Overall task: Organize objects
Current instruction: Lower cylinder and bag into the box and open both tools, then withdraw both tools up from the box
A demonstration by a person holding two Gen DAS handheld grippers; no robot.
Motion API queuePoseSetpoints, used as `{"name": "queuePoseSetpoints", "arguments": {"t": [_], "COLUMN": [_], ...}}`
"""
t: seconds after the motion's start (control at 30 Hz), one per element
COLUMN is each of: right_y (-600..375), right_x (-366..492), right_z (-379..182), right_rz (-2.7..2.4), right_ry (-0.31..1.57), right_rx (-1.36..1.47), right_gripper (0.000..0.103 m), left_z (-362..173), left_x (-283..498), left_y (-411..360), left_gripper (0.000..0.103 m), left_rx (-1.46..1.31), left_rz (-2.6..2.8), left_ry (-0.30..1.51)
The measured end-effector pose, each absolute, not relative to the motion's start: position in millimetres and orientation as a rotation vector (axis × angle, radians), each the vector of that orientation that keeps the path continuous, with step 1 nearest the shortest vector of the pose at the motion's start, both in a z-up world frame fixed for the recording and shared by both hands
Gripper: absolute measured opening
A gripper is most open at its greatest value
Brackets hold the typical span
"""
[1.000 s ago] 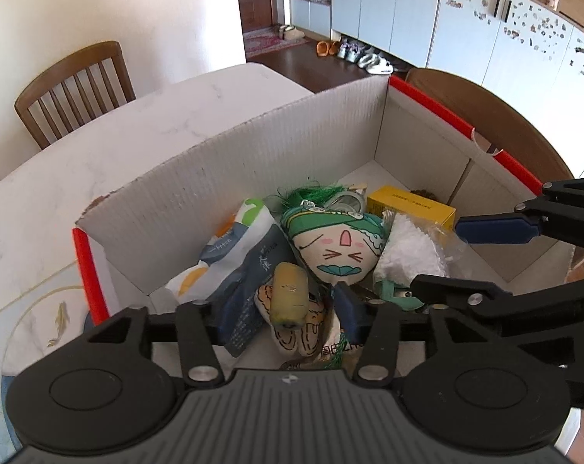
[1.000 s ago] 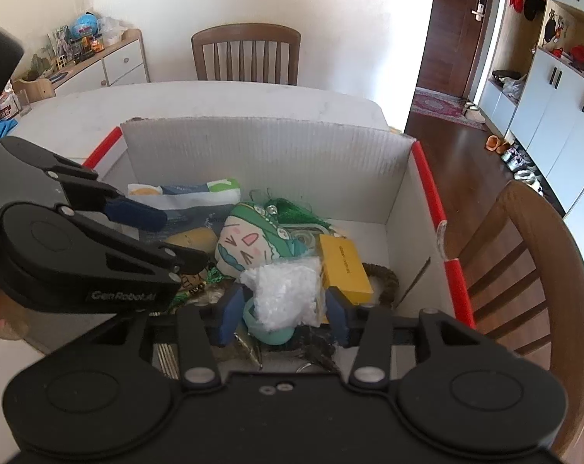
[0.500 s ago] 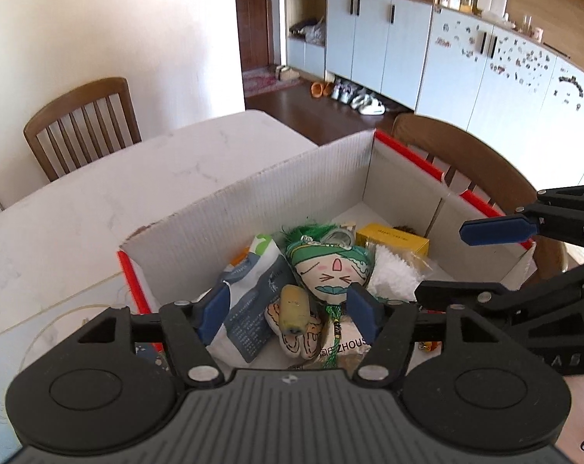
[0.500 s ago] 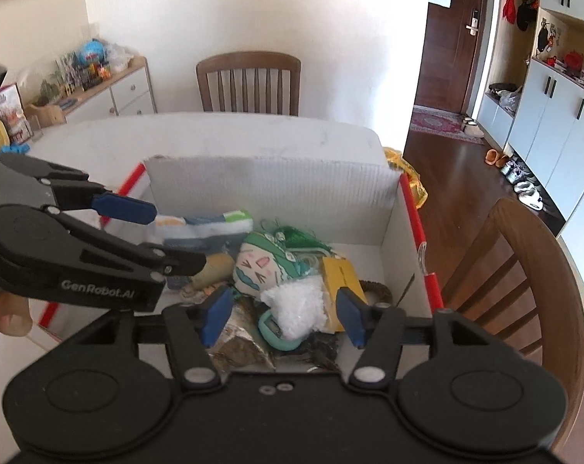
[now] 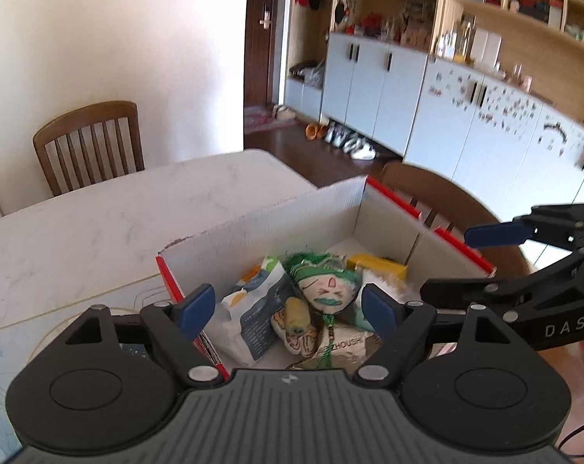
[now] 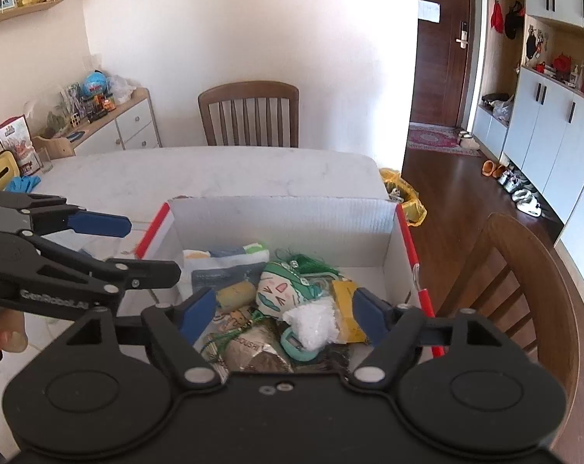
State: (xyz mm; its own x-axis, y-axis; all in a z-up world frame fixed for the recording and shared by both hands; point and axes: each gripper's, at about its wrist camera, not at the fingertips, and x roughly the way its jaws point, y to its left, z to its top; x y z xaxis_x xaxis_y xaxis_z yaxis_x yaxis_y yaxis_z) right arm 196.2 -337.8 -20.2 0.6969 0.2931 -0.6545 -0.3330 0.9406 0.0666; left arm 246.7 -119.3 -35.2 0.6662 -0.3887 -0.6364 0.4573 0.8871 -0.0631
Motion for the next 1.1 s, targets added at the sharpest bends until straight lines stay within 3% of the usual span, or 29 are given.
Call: {"name": "queuePoseSetpoints", "arguments": {"t": [0.2,0.33,0.6,1.1], "right_y": [-331.8,-329.2,-331.7,-334.3], "right_x": [184.6,174.2,153.1,126.0], "right_z": [-11.3,-6.9,-0.9,3.8], "right_rz": [0.354,0.349,0.341,0.319], "right_ry": [0.701,0.680,0.628,0.566], "right_rx": [-0.044,-0.029,0.038,0.092], "right_gripper": [0.086,0.092,0.102,0.102], "left_z": [-28.9,-27.7,-21.3,-6.7], "left_x": [235.4,223.1,200.0,170.0], "left_y": [-102.1,-92.6,-87.4,-83.2], "left_gripper": [0.091,0.102,0.103,0.103], "left_rx": [0.041,0.016,0.020,-0.016], "left_rz": [-0.492,-0.487,-0.472,-0.470], "left_ry": [0.679,0.669,0.634,0.561]}}
